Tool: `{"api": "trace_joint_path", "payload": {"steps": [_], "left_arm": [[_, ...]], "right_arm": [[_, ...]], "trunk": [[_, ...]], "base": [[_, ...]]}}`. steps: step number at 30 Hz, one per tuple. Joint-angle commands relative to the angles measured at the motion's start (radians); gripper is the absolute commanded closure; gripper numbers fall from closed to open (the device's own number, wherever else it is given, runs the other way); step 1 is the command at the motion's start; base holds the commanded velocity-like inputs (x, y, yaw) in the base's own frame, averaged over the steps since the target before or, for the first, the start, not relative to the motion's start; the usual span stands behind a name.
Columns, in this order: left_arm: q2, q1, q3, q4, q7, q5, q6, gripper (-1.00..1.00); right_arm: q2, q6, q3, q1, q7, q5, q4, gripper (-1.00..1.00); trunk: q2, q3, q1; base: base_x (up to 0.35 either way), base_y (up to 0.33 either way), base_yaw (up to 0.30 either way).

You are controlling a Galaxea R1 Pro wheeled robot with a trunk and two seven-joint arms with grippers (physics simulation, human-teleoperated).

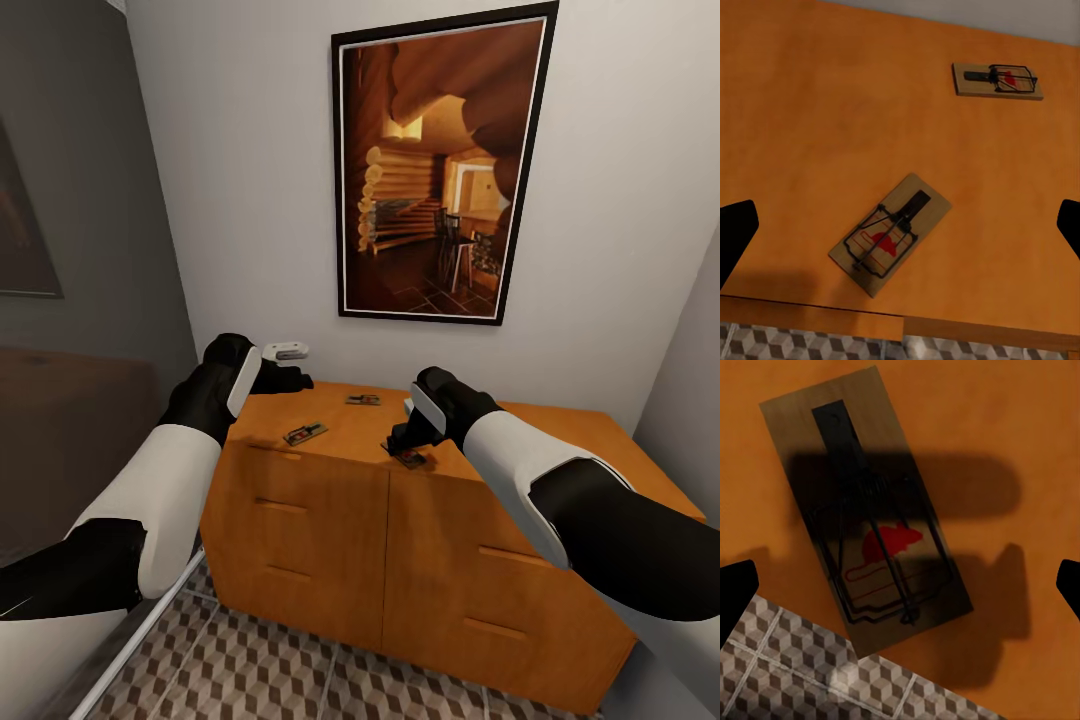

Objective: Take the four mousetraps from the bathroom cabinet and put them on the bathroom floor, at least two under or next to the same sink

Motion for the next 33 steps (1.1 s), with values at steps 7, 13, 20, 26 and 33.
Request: {"api": "trace_joint_path", "payload": {"steps": [7,13,20,26,33], "left_arm": [[0.0,-0.001,0.001,-0.001,0.002,0.006,0.004,-1.0],[0.0,-0.001,0.0,-0.001,0.002,0.006,0.004,-1.0],[0.0,-0.001,0.0,-0.001,0.002,0.006,0.004,-1.0],[0.0,-0.001,0.001,0.0,0.002,0.006,0.004,-1.0],[0.0,-0.001,0.001,0.001,0.002,0.006,0.004,-1.0]], "right_arm": [[0.0,0.003,0.005,-0.001,-0.006,-0.008,0.003,-1.0],[0.0,0.003,0.005,-0.001,-0.006,-0.011,0.006,-1.0],[0.0,-0.006,0.005,0.0,-0.006,-0.012,0.011,-1.0],[0.0,-0.026,0.005,-0.001,-0.006,-0.011,0.018,-1.0],[0.0,-0.047,0.005,-0.001,-0.006,-0.011,0.024,-1.0]], "trunk": [[-0.001,-0.001,0.0],[-0.001,-0.001,0.0],[-0.001,-0.001,0.0],[-0.001,-0.001,0.0],[-0.001,-0.001,0.0]], "base": [[0.0,0.0,0.0],[0.0,0.0,0.0],[0.0,0.0,0.0],[0.0,0.0,0.0],[0.0,0.0,0.0]]}}
